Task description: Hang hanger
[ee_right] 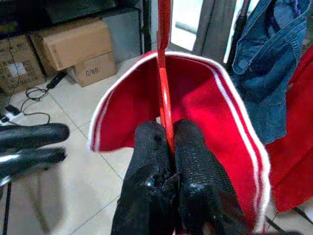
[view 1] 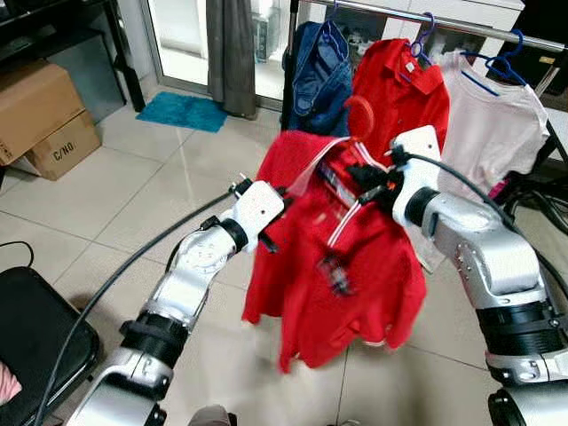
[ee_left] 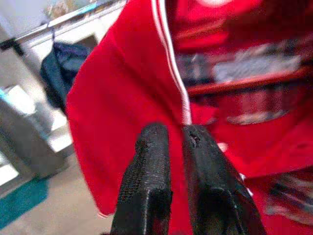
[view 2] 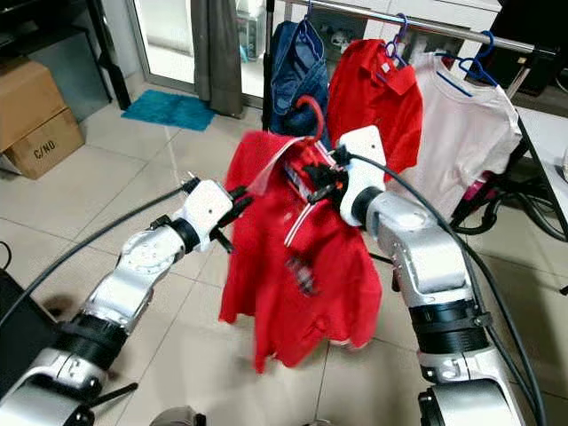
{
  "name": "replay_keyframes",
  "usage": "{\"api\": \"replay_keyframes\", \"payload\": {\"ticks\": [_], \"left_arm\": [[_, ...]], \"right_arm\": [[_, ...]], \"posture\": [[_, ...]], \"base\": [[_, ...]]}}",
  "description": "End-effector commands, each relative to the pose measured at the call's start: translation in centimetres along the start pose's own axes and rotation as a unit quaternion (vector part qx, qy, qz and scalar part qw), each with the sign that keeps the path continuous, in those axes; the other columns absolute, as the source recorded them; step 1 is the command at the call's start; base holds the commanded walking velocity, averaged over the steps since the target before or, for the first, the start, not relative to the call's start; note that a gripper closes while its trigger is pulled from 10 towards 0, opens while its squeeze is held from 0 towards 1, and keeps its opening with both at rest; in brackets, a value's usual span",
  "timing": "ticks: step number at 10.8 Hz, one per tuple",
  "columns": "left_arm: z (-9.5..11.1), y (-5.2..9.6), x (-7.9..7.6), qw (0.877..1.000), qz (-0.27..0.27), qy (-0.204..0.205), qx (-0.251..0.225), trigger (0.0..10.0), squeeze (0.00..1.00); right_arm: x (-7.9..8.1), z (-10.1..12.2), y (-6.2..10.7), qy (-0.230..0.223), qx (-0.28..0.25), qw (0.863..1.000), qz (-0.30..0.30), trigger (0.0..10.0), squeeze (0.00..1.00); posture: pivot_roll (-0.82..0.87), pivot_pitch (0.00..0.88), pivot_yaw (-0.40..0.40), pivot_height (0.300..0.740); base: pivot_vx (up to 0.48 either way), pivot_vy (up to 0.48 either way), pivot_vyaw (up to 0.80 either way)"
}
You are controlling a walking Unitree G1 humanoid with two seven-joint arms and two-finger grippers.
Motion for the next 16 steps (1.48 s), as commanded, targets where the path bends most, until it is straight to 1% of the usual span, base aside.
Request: {"api": "replay_keyframes", "payload": {"ticks": [1,2,3,4,5,6,7,9,10,11,12,13,14,15,16], "left_arm": [[1.0,0.2,0.0,0.999,-0.013,0.013,-0.032,10.0,1.00],[1.5,0.9,-0.1,0.997,-0.044,0.029,-0.057,10.0,1.00],[1.5,1.6,-0.1,0.995,-0.068,0.035,-0.063,10.0,1.00],[1.6,2.8,0.9,0.992,-0.086,0.051,-0.072,10.0,1.00],[1.6,3.8,3.8,0.996,-0.063,0.034,-0.059,10.0,1.00],[0.9,4.2,5.6,0.999,-0.032,0.009,-0.027,10.0,1.00],[0.6,4.6,7.4,1.000,0.010,0.002,-0.005,10.0,1.00],[1.7,5.0,7.9,0.999,0.002,0.029,-0.033,10.0,0.00],[1.7,5.2,8.1,0.999,0.002,0.034,-0.032,10.0,0.00],[1.7,5.3,8.0,0.998,-0.001,0.050,-0.033,10.0,0.00],[1.4,5.4,7.6,0.997,0.019,0.067,-0.025,10.0,0.00],[0.1,5.5,6.4,0.989,0.077,0.129,0.015,10.0,0.00],[-0.7,6.1,5.3,0.980,0.113,0.159,0.028,10.0,0.00],[-2.5,7.1,4.6,0.969,0.167,0.163,0.075,10.0,0.00],[-3.9,8.4,2.9,0.962,0.189,0.164,0.107,10.0,0.00]], "right_arm": [[-0.6,1.7,0.2,0.018,-0.029,0.999,-0.010,10.0,0.00],[-0.7,1.6,0.2,0.021,-0.027,0.999,-0.013,10.0,0.00],[-0.8,1.5,0.2,0.025,-0.025,0.999,-0.014,10.0,0.00],[-1.0,1.3,0.3,0.041,-0.017,0.999,-0.012,10.0,0.00],[-1.0,1.0,0.5,0.058,-0.008,0.998,-0.002,10.0,0.00],[-1.1,1.0,0.5,0.060,-0.007,0.998,-0.001,10.0,0.00],[-1.3,1.0,0.7,0.061,-0.007,0.998,-0.003,10.0,0.00],[-1.4,0.9,1.0,0.069,-0.005,0.998,0.007,10.0,0.00],[-1.6,0.9,1.2,0.073,-0.002,0.997,0.010,10.0,0.00],[-2.0,0.8,1.4,0.076,0.000,0.997,0.002,10.0,0.00],[-2.7,0.2,1.6,0.069,0.007,0.997,-0.025,10.0,0.00],[-4.2,-2.2,2.1,0.021,0.025,0.994,-0.101,10.0,0.00],[-5.0,-4.1,2.9,-0.025,0.022,0.987,-0.157,10.0,0.00],[-4.9,-5.9,3.6,-0.070,0.016,0.980,-0.184,10.0,0.00],[-4.6,-7.5,4.5,-0.086,-0.001,0.969,-0.232,10.0,0.00]], "posture": [[0.05,0.000,-0.045,0.740],[0.05,0.000,-0.044,0.740],[0.05,0.000,-0.044,0.740],[0.05,0.000,-0.046,0.740],[0.06,0.000,-0.047,0.740],[0.06,0.000,-0.048,0.740],[0.06,0.000,-0.047,0.740],[0.05,0.000,-0.046,0.740],[0.05,0.000,-0.045,0.740],[0.05,0.000,-0.044,0.740],[0.06,0.000,-0.046,0.740],[0.05,0.000,-0.043,0.740],[0.05,0.000,-0.040,0.740],[0.05,0.003,-0.034,0.740],[0.05,0.010,-0.030,0.740]], "base": [[0.000,0.000,0.00],[0.000,0.000,0.00],[0.000,0.000,0.00],[0.000,0.000,0.00],[0.000,0.000,0.00],[0.000,0.000,0.00],[0.000,0.000,0.00],[0.000,0.000,0.00],[0.000,0.000,0.00],[0.000,0.000,0.00],[0.000,0.000,0.00],[0.000,0.000,0.00],[0.000,0.000,0.00],[0.000,0.000,0.00],[0.000,0.000,0.00]]}}
Point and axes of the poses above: a point about 5 cm out from each wrist's last joint towards the gripper, its own y axis pointing back from the gripper into the wrist, its own z axis along the axis of the wrist's last joint, x = y × z, the point moved 3 cm from there along -y, pointing out of the wrist towards the gripper, and after that the axes turned 10 degrees about -y, right-handed, at the moved point
